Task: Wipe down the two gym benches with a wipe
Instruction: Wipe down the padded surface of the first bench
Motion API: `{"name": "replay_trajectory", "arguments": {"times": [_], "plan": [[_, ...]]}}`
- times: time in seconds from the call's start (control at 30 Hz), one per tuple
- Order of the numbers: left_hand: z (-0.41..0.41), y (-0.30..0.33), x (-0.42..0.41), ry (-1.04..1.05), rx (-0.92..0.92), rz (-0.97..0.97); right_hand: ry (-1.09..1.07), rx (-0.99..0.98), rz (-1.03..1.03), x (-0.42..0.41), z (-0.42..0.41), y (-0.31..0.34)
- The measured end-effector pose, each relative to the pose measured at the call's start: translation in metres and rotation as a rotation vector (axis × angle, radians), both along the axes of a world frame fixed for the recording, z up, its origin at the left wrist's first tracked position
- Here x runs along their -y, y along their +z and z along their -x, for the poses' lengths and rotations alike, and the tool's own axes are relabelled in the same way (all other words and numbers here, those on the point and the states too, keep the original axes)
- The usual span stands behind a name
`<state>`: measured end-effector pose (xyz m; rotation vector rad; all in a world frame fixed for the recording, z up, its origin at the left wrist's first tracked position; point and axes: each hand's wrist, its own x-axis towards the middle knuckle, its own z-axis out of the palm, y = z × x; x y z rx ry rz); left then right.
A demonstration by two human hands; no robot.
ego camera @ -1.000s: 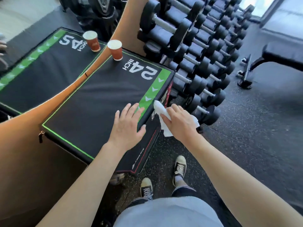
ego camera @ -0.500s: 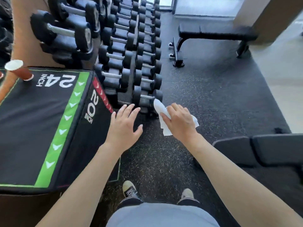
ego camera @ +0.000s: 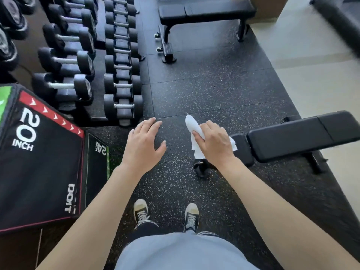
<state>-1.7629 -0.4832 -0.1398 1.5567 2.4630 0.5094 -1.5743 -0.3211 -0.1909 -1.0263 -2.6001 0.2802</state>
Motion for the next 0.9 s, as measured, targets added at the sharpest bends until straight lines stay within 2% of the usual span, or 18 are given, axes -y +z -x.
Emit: {"name": "replay_trajectory", "arguments": {"times": [0.33, 0.9], "plan": [[-0.046, -0.008, -0.045, -0.093, 0.017, 0.025, -0.116, -0.028, 0.051, -0.027, -0.061, -0.01], [-0.078, -0.028, -0.126, -0.222, 0.116, 0.008, -0.231, 0.049, -0.035, -0.075, -0.108, 0.003]]}}
